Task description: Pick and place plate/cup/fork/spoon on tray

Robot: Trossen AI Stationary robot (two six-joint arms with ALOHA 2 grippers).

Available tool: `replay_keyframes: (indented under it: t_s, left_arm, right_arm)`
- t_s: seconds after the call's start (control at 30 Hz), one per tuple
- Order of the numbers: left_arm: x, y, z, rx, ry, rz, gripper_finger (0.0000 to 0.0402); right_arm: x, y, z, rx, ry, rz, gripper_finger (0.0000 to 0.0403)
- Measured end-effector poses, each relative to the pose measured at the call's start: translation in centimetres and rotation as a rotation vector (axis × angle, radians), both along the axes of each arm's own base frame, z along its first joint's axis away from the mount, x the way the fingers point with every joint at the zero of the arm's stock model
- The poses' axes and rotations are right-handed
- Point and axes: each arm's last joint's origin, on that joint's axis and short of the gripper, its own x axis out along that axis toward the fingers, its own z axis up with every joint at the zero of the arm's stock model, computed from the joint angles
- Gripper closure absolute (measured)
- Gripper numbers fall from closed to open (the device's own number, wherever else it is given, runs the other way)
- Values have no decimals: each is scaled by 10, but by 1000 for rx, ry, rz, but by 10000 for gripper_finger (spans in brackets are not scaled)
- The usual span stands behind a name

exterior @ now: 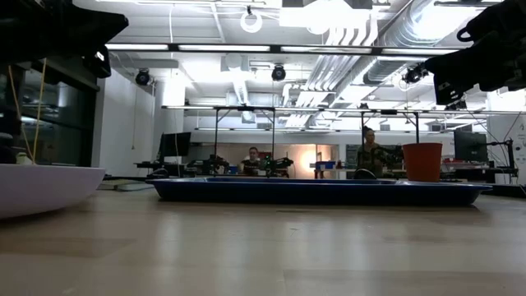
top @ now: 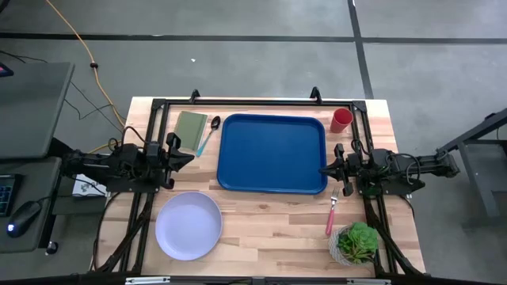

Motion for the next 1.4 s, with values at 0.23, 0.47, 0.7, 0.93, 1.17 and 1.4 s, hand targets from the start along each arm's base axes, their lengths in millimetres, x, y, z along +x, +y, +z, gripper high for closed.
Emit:
replay_keyframes:
  t_s: [0.23,0.47,0.7,0.93,1.17,1.4]
  left_arm:
    - [-1,0,2,1,-24,2,401]
    - [8,1,10,-45,20,-1,376]
    - [39,-2,37,-21,422,-85,272]
    - [67,-23,26,-81,911,-285,188]
    - [86,-42,-2,1,1108,-355,175]
    - [97,-45,-27,97,1257,-309,178]
  right_arm:
    - [0,0,0,0,-1,0,402]
    - [0,0,0,0,0,0,402]
    - [0,0,0,0,0,0,402]
    - [0,0,0,0,0,0,402]
    - [0,0,0,0,0,0,402]
    - [0,0,0,0,-1,0,402]
